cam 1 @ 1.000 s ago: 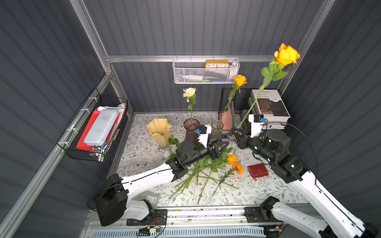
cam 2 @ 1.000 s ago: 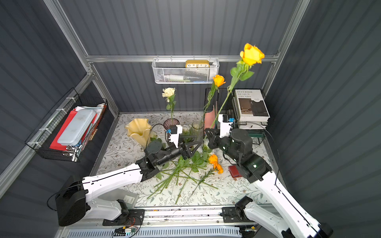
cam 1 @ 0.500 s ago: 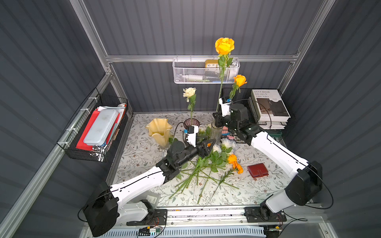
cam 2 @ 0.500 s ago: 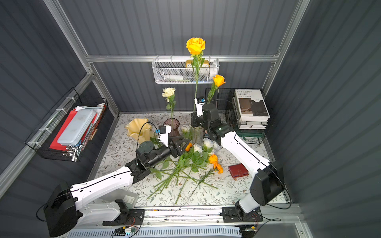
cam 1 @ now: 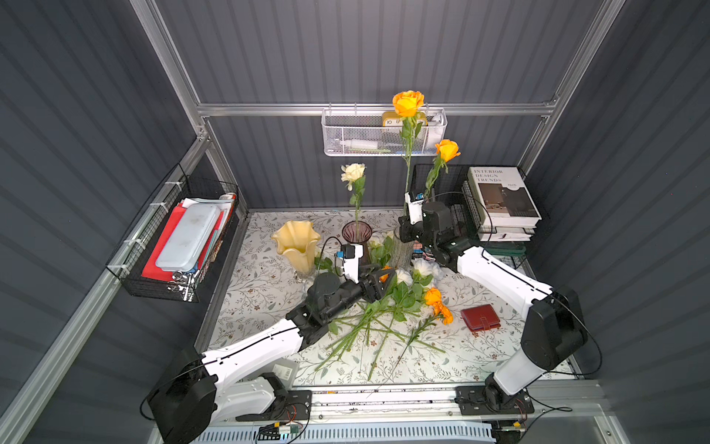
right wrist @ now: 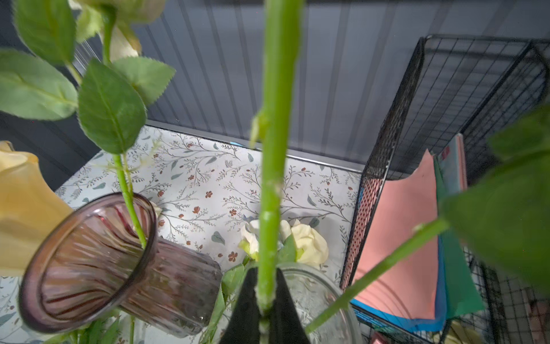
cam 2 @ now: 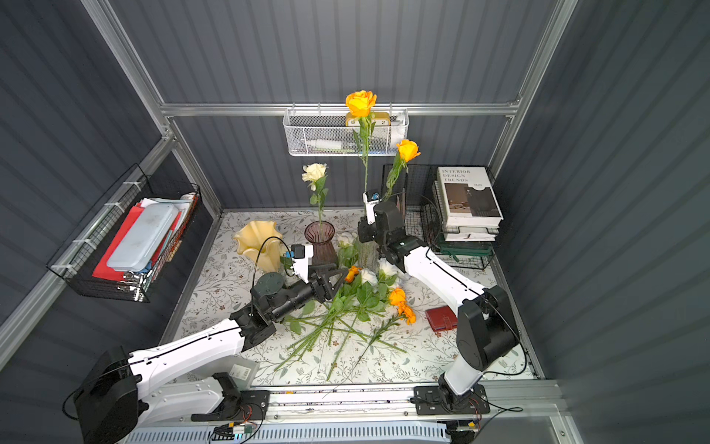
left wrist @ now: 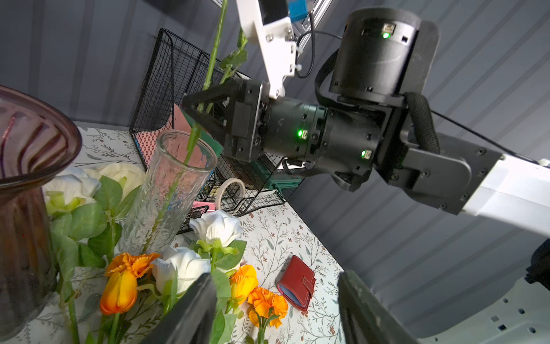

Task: Arrange the flowers in different vases according to their colors
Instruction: Insert the flower into the vase.

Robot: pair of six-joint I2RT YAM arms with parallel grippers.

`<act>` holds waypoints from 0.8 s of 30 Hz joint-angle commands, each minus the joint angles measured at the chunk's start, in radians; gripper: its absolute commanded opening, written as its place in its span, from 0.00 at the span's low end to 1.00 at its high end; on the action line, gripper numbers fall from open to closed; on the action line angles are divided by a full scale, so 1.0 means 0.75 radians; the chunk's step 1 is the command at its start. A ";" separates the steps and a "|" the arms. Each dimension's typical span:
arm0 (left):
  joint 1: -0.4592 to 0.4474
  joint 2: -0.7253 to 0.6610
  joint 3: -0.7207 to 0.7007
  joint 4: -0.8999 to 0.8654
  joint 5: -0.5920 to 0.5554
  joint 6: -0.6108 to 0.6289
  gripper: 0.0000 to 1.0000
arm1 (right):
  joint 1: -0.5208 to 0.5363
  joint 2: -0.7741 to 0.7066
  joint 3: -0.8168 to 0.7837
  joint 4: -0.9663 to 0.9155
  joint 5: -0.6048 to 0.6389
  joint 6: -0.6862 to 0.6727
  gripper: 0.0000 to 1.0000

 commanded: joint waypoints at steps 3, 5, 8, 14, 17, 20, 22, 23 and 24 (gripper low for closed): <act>0.010 0.021 -0.006 0.040 0.029 -0.013 0.70 | -0.005 0.022 -0.044 0.052 0.020 -0.024 0.29; 0.010 0.038 0.002 0.041 0.041 -0.007 0.70 | -0.010 -0.003 -0.076 0.082 0.062 -0.004 0.45; 0.010 0.057 0.007 0.039 0.052 -0.004 0.70 | -0.020 -0.048 -0.092 0.075 0.047 0.002 0.59; 0.009 0.059 0.017 0.002 0.076 -0.003 0.71 | -0.021 -0.269 -0.202 0.006 0.008 0.029 0.71; 0.010 0.070 0.031 -0.011 0.111 0.009 0.71 | -0.021 -0.396 -0.257 -0.122 -0.050 0.056 0.74; 0.004 0.153 0.089 -0.043 0.181 0.052 0.72 | -0.022 -0.537 -0.368 -0.216 -0.134 0.124 0.75; -0.012 0.217 0.121 -0.090 0.222 0.049 0.71 | -0.023 -0.652 -0.455 -0.287 -0.147 0.183 0.75; -0.028 0.249 0.132 -0.112 0.227 0.049 0.70 | -0.024 -0.711 -0.506 -0.326 -0.121 0.223 0.75; -0.045 0.277 0.146 -0.141 0.228 0.053 0.69 | -0.025 -0.761 -0.547 -0.361 -0.101 0.255 0.75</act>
